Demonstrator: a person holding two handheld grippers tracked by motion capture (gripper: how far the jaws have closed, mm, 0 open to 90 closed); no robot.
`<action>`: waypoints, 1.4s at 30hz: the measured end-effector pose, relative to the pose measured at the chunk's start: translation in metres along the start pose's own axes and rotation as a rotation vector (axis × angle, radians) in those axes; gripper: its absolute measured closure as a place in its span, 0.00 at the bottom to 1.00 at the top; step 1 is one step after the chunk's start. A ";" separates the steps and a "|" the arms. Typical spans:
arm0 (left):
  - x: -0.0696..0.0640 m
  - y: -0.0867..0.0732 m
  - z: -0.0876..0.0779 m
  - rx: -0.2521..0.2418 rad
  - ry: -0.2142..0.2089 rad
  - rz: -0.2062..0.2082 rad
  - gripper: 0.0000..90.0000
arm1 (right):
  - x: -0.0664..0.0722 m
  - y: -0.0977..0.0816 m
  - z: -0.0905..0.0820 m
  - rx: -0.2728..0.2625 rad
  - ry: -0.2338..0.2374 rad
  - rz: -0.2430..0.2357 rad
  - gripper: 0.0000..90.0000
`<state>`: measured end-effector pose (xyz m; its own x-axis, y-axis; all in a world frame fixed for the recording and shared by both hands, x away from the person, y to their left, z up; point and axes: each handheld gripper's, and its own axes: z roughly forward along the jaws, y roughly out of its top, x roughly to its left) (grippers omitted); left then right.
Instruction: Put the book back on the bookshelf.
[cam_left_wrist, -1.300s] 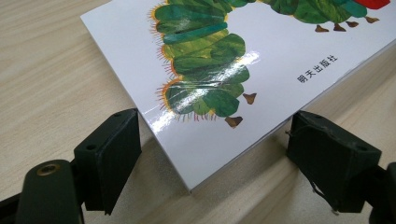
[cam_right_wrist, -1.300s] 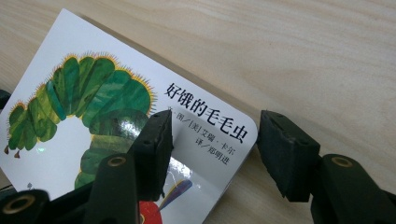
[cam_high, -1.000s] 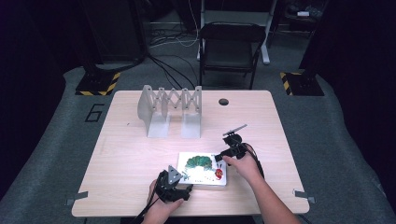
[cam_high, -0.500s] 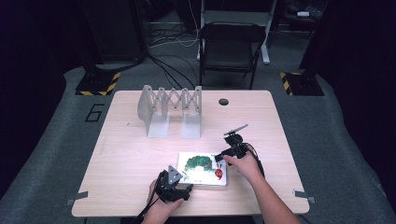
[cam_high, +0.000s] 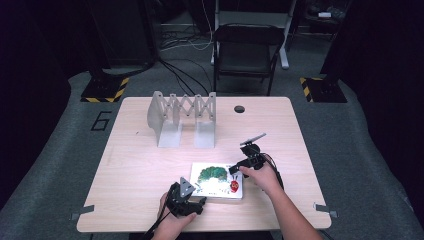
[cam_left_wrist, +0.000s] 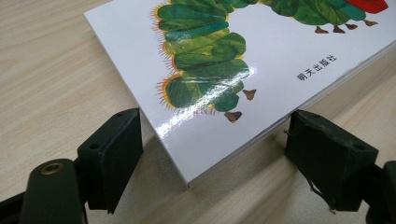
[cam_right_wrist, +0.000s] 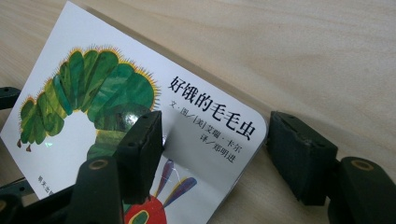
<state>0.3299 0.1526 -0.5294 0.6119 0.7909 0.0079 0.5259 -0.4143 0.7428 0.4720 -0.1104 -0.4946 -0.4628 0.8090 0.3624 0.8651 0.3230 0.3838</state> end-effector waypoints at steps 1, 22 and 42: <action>0.000 0.000 0.000 0.004 -0.002 0.002 0.21 | 0.001 0.000 0.000 0.003 0.005 0.010 0.38; 0.000 0.000 0.000 0.000 0.000 0.001 0.21 | 0.010 0.003 -0.014 -0.030 -0.007 -0.003 0.42; 0.000 -0.001 -0.001 -0.002 0.000 -0.001 0.22 | 0.003 0.002 -0.016 -0.027 0.020 0.044 0.50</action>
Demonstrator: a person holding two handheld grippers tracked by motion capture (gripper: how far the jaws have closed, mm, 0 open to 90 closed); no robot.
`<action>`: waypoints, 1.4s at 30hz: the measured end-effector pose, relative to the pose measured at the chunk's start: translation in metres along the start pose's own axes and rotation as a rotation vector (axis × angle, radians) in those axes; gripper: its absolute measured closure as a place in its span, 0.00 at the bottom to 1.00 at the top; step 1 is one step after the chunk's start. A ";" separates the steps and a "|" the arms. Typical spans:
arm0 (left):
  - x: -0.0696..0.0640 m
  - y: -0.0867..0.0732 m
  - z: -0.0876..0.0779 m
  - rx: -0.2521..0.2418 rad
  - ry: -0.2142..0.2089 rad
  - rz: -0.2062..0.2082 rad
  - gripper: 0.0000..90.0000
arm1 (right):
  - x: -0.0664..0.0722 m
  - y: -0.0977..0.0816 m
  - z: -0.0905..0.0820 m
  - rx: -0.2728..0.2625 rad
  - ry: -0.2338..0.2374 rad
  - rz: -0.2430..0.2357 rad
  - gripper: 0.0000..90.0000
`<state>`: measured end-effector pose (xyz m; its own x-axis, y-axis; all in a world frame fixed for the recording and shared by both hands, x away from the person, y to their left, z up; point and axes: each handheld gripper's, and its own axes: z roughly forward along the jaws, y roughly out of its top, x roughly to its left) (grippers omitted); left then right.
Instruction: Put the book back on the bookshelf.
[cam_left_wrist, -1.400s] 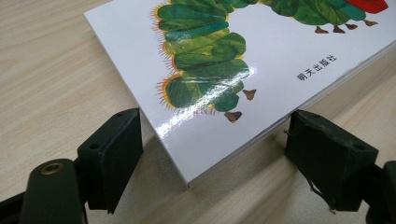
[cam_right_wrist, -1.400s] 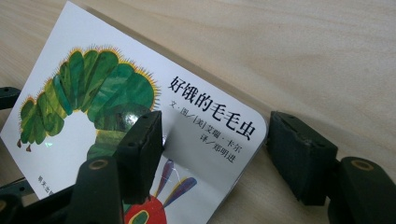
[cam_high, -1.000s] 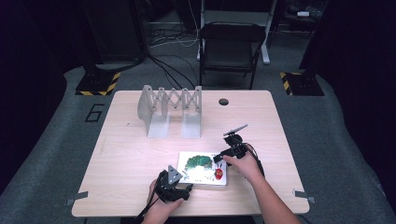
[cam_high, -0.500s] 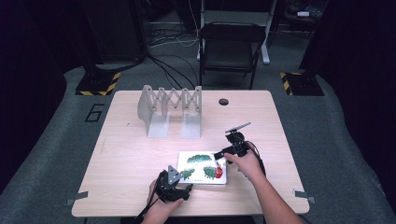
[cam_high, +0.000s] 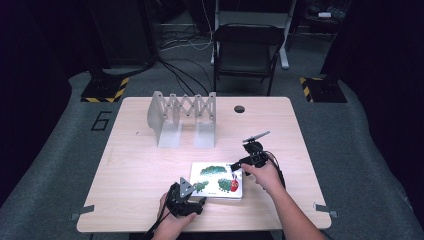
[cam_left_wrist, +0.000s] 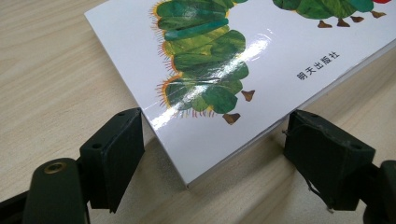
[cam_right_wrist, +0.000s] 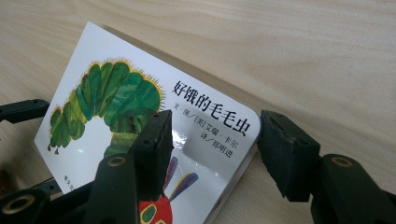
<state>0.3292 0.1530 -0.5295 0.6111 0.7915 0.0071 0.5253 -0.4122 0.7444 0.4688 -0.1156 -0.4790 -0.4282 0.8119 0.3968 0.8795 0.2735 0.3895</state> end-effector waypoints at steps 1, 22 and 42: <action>0.000 0.000 0.000 0.000 0.000 0.000 0.22 | 0.000 0.000 -0.001 -0.005 0.002 0.000 0.52; 0.002 0.000 0.000 -0.003 -0.002 0.009 0.22 | 0.001 0.005 -0.024 -0.053 0.029 -0.023 0.73; 0.005 0.000 0.000 0.003 -0.022 0.021 0.22 | 0.003 0.011 -0.038 -0.070 0.088 -0.004 0.82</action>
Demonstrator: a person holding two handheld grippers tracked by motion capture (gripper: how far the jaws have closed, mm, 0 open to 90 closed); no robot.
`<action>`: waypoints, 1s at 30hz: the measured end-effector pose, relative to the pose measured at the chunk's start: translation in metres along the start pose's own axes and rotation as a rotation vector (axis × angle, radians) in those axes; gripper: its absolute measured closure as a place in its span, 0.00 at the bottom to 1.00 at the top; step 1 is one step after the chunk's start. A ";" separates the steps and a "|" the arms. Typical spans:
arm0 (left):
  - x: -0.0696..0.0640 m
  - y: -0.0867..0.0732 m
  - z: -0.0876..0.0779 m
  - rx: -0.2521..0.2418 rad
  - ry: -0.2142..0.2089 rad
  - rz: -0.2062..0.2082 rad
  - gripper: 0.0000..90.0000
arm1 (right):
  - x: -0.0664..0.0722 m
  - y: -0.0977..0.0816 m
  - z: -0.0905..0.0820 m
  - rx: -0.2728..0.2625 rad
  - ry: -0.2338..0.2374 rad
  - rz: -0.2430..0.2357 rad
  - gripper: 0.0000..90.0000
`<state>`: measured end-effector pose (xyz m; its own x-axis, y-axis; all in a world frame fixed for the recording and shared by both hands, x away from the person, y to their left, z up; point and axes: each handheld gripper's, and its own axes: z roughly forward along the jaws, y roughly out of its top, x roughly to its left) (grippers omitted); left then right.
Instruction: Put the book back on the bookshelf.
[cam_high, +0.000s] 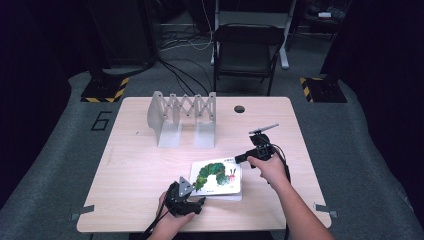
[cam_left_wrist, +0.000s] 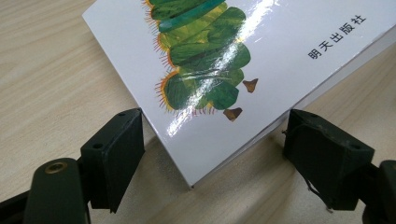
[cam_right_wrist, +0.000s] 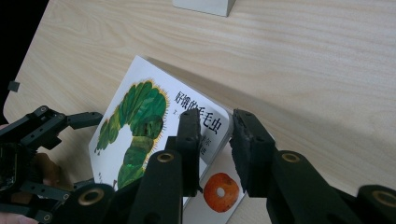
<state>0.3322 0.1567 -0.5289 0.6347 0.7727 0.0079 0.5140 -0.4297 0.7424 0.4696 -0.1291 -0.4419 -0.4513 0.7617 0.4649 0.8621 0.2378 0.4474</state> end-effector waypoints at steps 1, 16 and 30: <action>0.000 0.000 0.000 0.002 -0.003 0.000 0.23 | 0.000 0.000 -0.001 -0.006 0.006 -0.008 0.82; 0.005 0.002 -0.003 0.021 -0.029 0.008 0.27 | 0.000 -0.002 -0.008 -0.021 0.058 -0.021 0.82; 0.007 0.002 -0.003 0.019 -0.042 0.010 0.29 | -0.003 0.003 -0.008 0.017 0.117 -0.024 0.79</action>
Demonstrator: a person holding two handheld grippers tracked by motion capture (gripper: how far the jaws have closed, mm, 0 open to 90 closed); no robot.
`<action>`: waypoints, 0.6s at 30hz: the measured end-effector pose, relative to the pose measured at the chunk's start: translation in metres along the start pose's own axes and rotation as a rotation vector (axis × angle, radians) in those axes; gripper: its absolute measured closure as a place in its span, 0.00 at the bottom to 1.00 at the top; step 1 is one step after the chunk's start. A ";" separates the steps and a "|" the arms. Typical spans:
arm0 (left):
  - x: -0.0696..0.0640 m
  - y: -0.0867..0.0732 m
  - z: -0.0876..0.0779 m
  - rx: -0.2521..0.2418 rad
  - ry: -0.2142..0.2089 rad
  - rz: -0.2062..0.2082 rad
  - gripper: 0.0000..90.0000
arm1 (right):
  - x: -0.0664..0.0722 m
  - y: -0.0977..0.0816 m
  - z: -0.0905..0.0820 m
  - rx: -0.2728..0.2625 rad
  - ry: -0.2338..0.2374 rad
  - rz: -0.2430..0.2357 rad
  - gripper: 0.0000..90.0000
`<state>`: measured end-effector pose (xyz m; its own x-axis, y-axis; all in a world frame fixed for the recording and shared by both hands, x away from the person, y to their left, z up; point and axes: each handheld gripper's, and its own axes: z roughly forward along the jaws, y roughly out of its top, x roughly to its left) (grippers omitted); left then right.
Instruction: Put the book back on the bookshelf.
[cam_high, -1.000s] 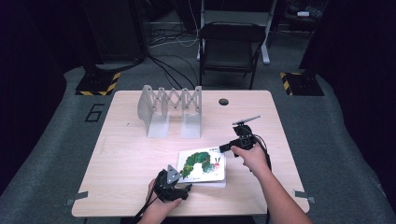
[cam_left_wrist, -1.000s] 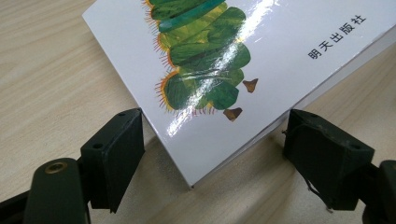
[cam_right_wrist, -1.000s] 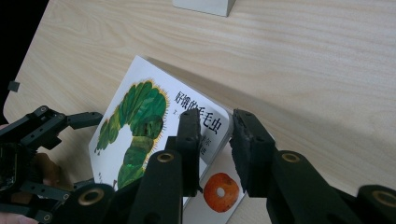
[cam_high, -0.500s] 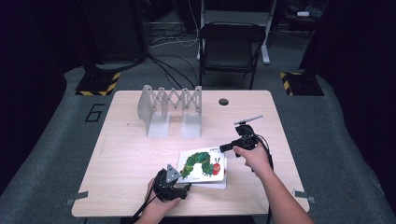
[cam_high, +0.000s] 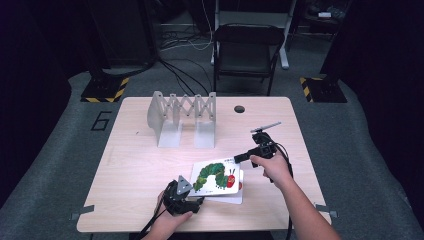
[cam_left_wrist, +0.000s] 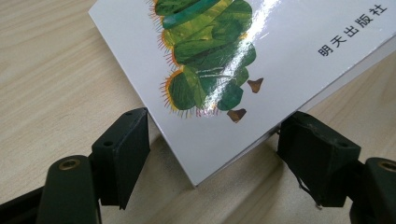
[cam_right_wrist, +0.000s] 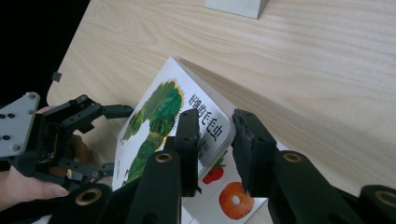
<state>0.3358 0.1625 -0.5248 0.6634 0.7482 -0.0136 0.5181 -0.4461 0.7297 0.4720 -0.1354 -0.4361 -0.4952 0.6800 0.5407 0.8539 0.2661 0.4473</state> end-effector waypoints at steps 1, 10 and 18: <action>0.000 0.000 0.000 -0.001 0.003 0.004 0.29 | 0.000 0.002 0.002 0.016 -0.008 0.008 0.76; 0.000 0.000 -0.001 0.009 0.001 0.009 0.30 | -0.003 0.009 0.006 0.062 -0.011 0.042 0.72; 0.000 0.000 0.000 0.006 0.007 0.020 0.30 | 0.003 0.019 0.008 0.137 -0.054 0.060 0.73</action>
<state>0.3357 0.1630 -0.5250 0.6698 0.7425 0.0053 0.5085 -0.4638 0.7255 0.4883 -0.1227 -0.4316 -0.4362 0.7325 0.5226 0.8975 0.3119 0.3119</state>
